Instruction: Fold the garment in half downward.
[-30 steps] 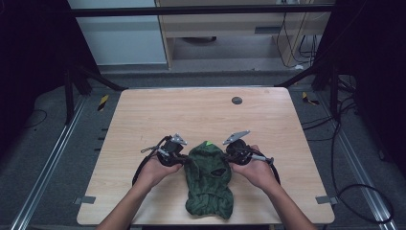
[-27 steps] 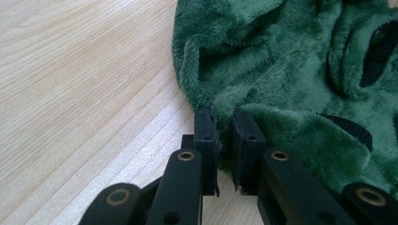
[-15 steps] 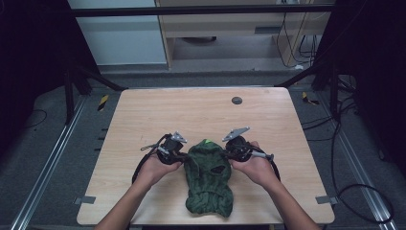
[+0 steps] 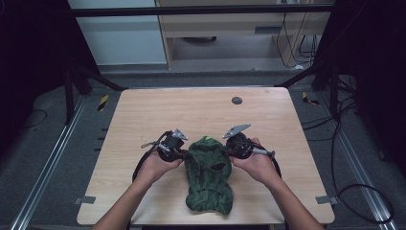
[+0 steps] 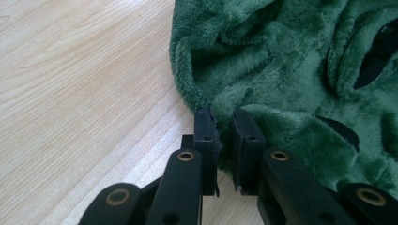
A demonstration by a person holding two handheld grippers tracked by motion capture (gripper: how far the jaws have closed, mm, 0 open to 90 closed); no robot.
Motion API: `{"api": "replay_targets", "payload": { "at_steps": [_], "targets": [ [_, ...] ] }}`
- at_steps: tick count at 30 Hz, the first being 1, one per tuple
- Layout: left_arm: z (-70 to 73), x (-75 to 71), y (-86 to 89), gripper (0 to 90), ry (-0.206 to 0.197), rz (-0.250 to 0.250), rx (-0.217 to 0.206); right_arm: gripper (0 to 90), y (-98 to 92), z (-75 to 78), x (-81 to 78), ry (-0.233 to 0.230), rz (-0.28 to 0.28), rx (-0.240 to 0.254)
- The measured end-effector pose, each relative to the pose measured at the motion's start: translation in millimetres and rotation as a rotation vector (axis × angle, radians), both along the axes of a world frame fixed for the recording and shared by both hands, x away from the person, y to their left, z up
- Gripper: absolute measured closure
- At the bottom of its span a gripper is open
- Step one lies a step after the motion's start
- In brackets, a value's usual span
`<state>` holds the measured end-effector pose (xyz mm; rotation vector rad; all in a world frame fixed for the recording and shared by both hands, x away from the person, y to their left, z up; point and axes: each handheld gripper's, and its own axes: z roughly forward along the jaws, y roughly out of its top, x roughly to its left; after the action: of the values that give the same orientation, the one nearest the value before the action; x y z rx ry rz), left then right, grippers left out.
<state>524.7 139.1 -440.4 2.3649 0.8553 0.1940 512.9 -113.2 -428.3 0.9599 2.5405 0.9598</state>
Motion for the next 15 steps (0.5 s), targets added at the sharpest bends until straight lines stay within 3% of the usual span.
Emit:
{"api": "replay_targets", "payload": {
  "at_steps": [15],
  "targets": [
    [5.0,2.6,1.6,81.9,-0.017,-0.002,0.001,85.0,-1.8,2.0,2.7,-0.004,0.001,-0.003]
  ]
}}
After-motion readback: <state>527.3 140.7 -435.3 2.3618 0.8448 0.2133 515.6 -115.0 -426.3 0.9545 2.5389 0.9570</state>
